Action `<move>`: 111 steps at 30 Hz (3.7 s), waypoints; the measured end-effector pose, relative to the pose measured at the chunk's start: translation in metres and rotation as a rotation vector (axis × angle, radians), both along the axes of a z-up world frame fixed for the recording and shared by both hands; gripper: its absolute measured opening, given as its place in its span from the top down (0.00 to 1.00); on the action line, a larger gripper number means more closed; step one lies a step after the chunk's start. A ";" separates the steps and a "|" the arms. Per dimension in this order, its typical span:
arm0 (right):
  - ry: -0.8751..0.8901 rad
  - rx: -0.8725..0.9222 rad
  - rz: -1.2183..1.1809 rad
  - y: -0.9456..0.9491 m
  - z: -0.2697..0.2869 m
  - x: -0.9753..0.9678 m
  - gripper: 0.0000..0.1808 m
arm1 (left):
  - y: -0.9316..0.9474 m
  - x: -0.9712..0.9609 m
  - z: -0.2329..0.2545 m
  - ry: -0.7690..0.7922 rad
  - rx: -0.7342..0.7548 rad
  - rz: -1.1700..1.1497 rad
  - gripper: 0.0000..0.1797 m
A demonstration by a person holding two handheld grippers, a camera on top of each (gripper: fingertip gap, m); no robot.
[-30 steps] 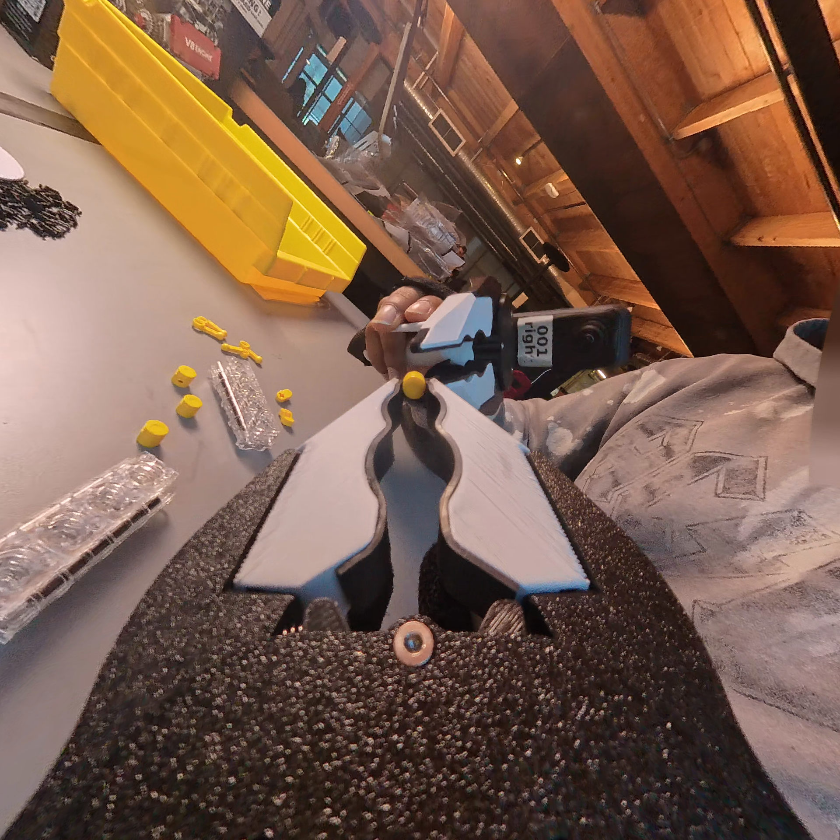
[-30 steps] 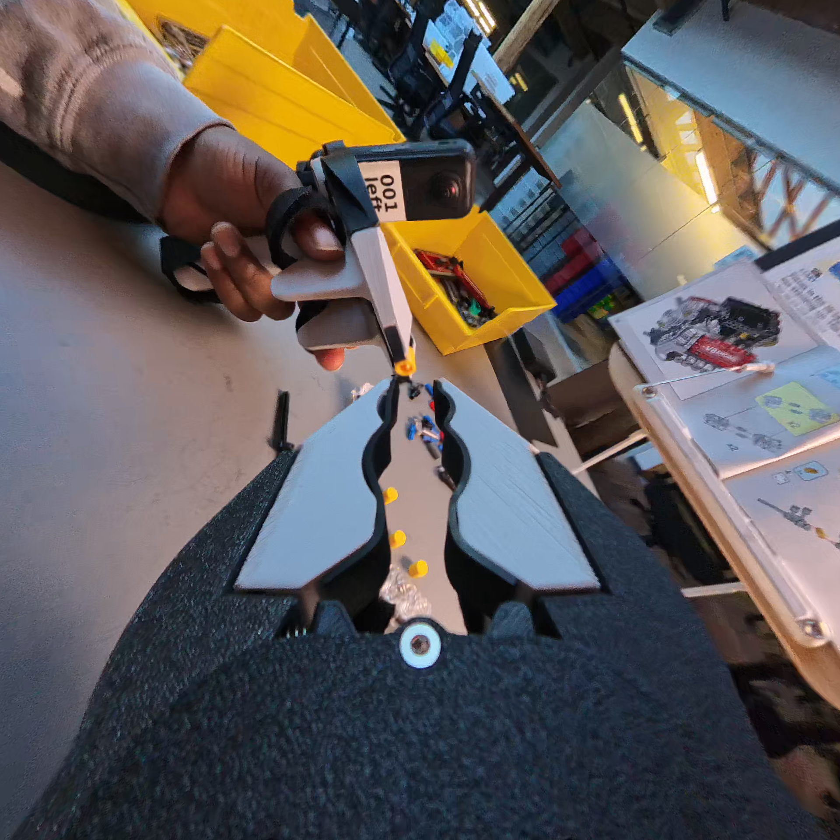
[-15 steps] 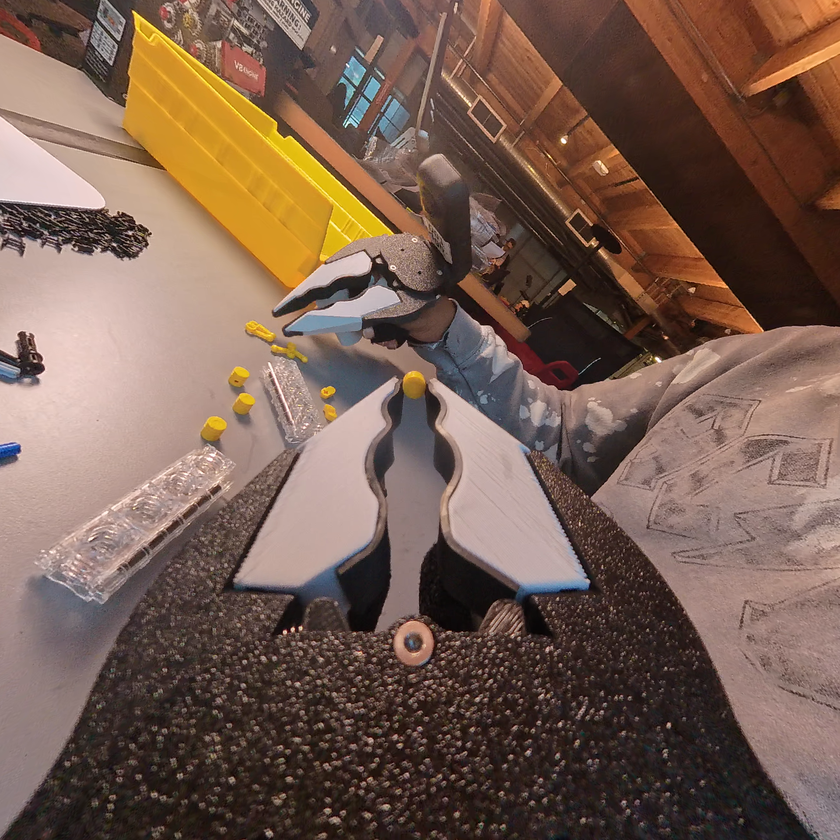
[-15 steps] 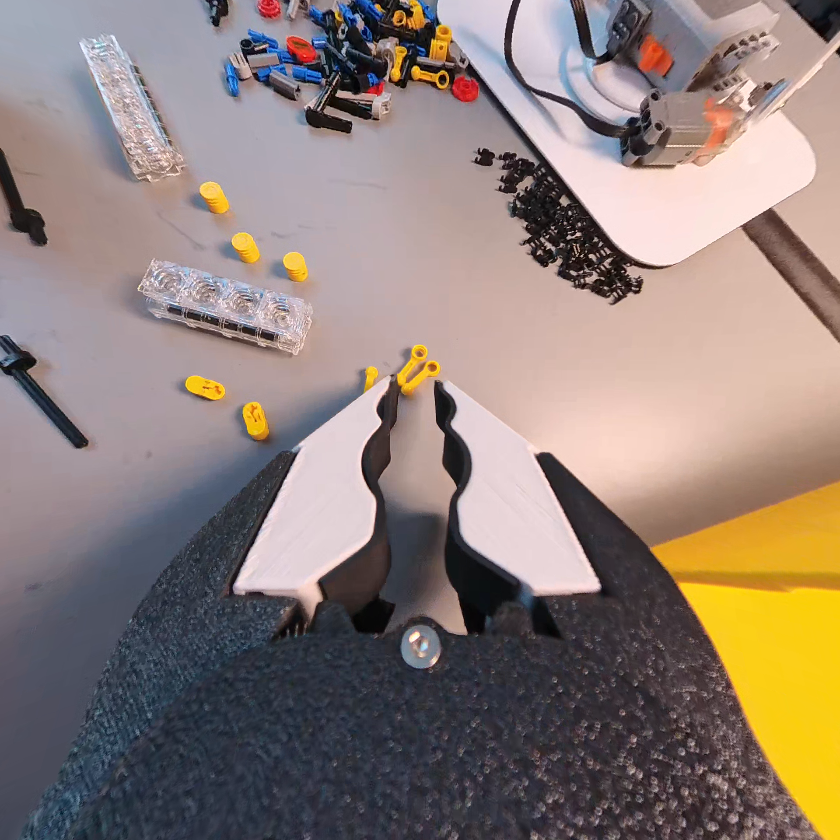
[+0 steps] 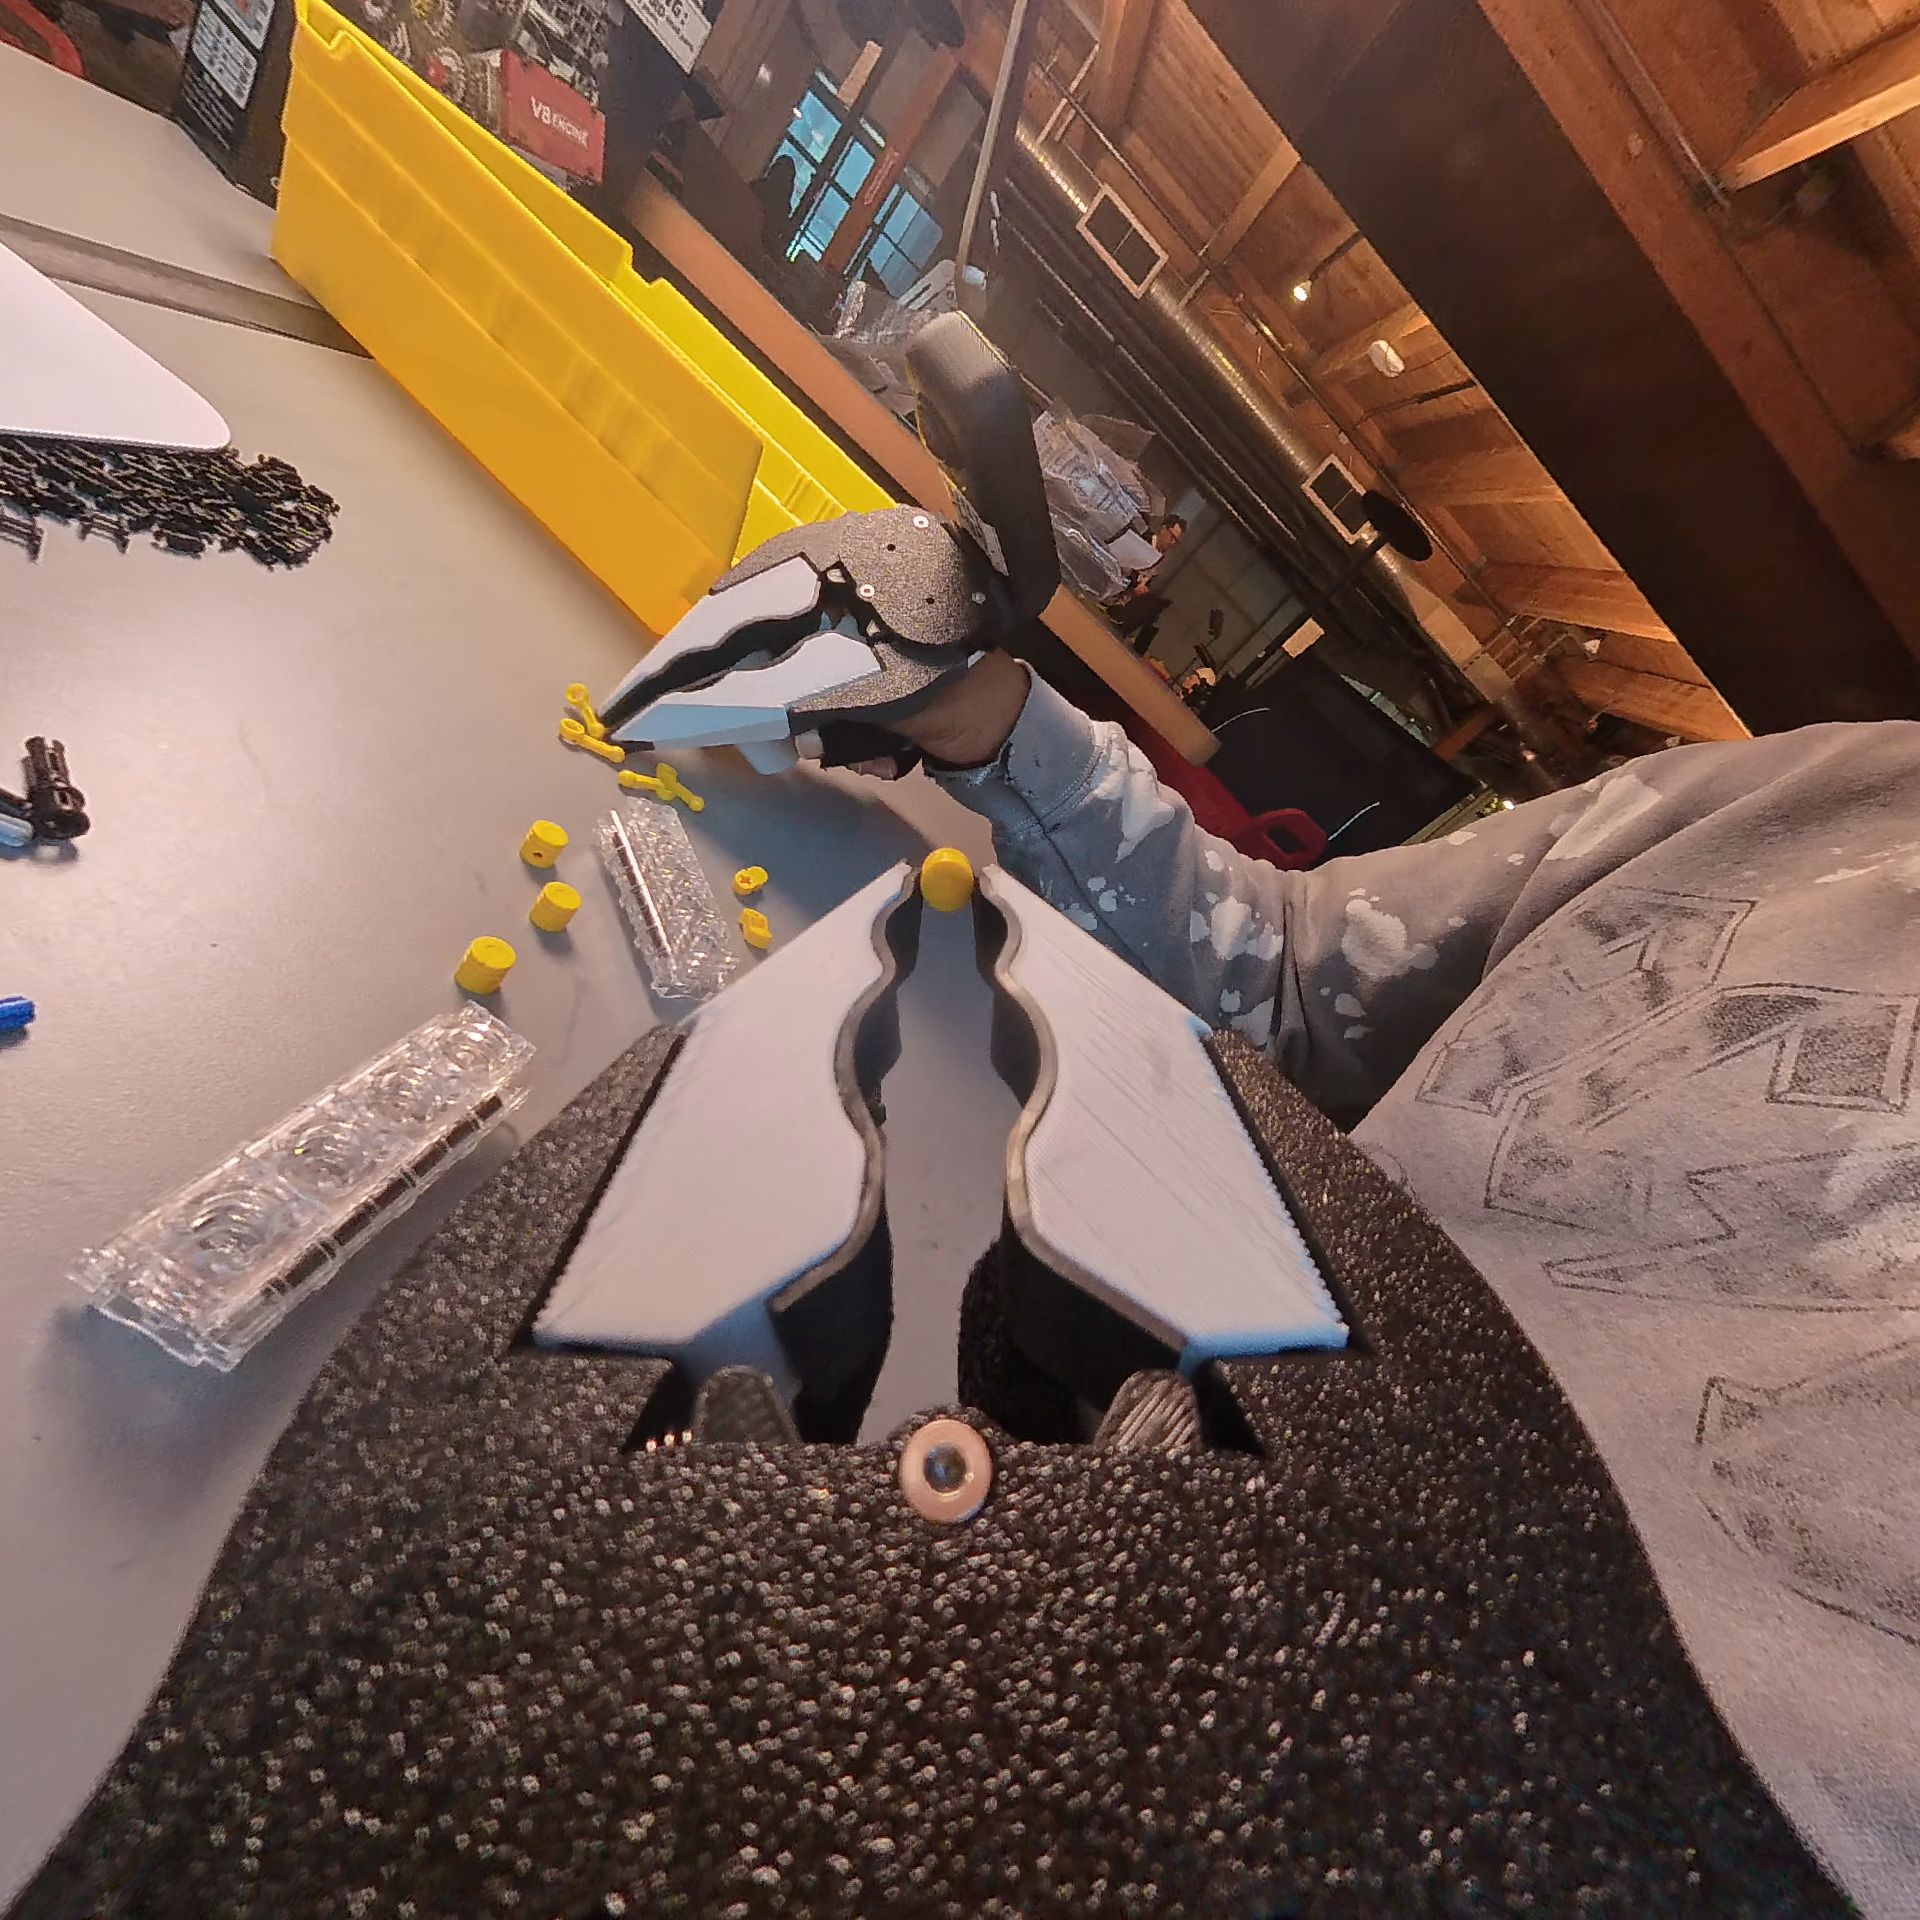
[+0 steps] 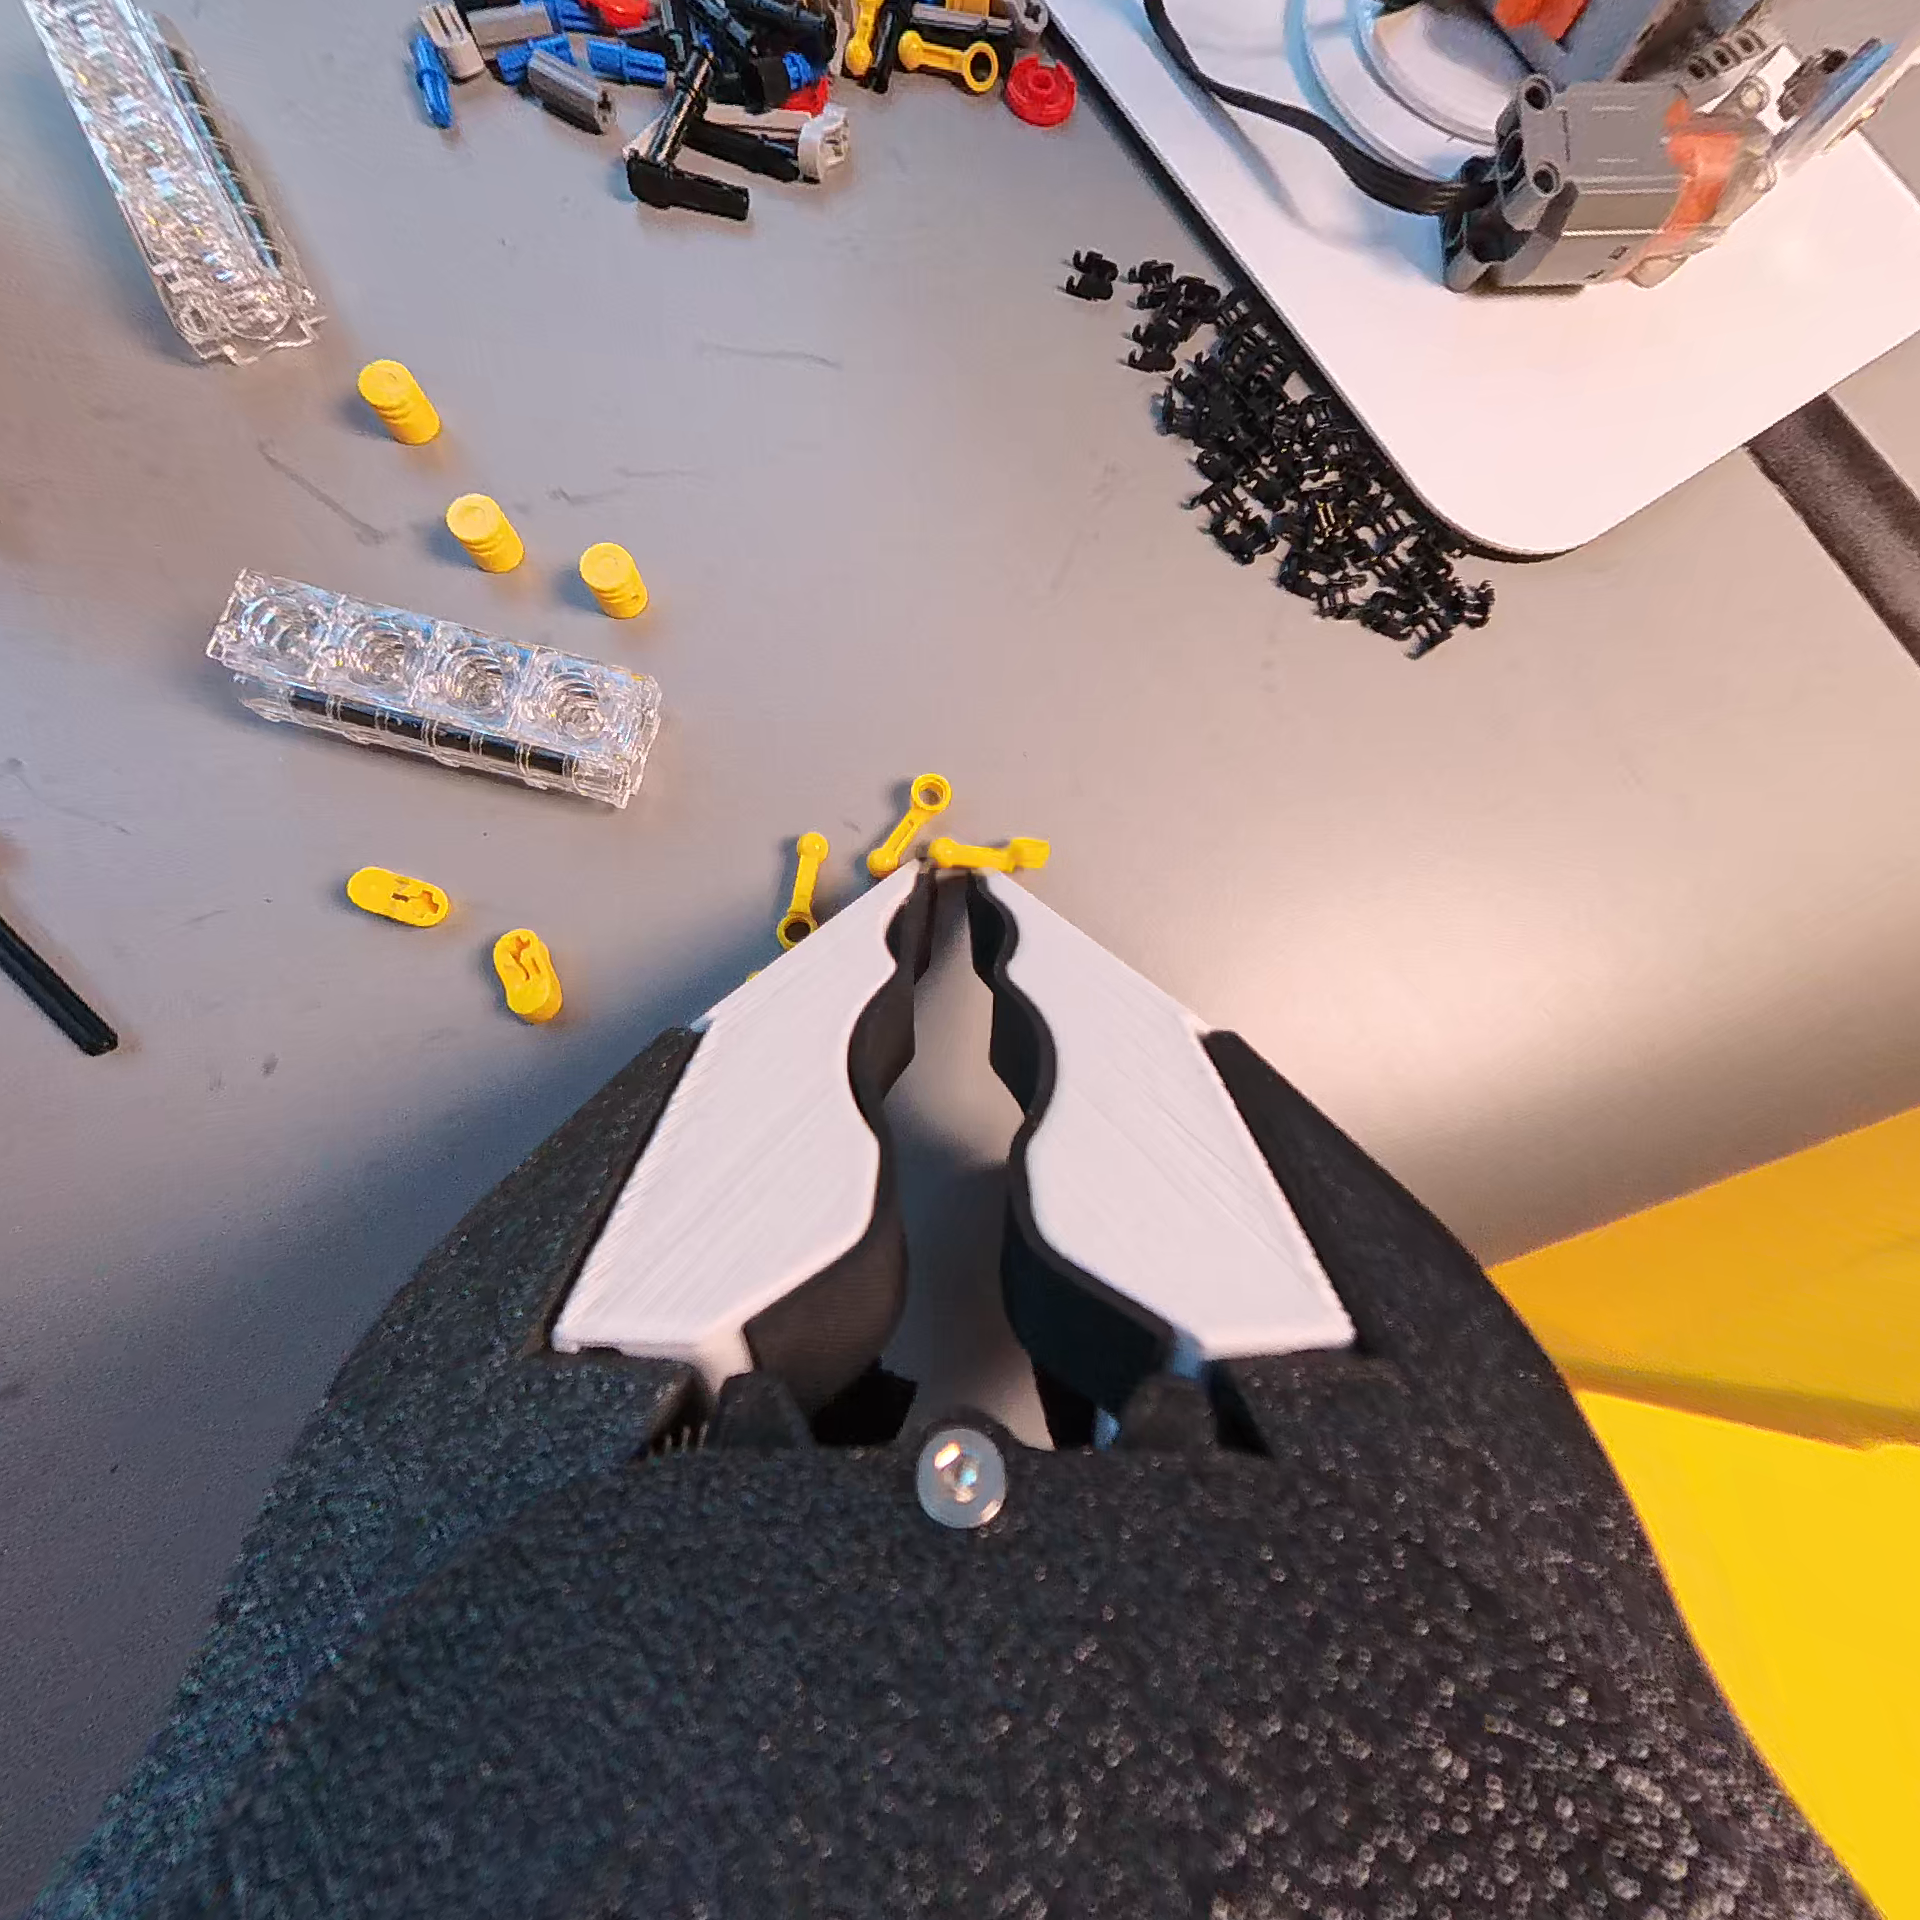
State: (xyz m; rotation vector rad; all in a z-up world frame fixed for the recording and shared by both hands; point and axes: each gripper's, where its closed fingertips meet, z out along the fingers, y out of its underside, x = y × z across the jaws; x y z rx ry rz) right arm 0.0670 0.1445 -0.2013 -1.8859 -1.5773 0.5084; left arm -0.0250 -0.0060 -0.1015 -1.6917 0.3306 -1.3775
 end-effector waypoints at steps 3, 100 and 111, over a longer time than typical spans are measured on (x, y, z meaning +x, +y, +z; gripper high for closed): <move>-0.004 0.009 -0.004 0.001 0.000 0.001 1.00 | 0.000 0.000 -0.001 0.003 -0.001 0.001 0.96; -0.025 -0.042 0.294 -0.028 0.009 0.035 0.98 | -0.001 0.003 -0.005 0.042 -0.002 -0.012 0.96; 0.056 0.051 0.387 -0.060 0.042 0.008 0.99 | -0.002 0.005 -0.006 0.067 0.017 -0.013 0.96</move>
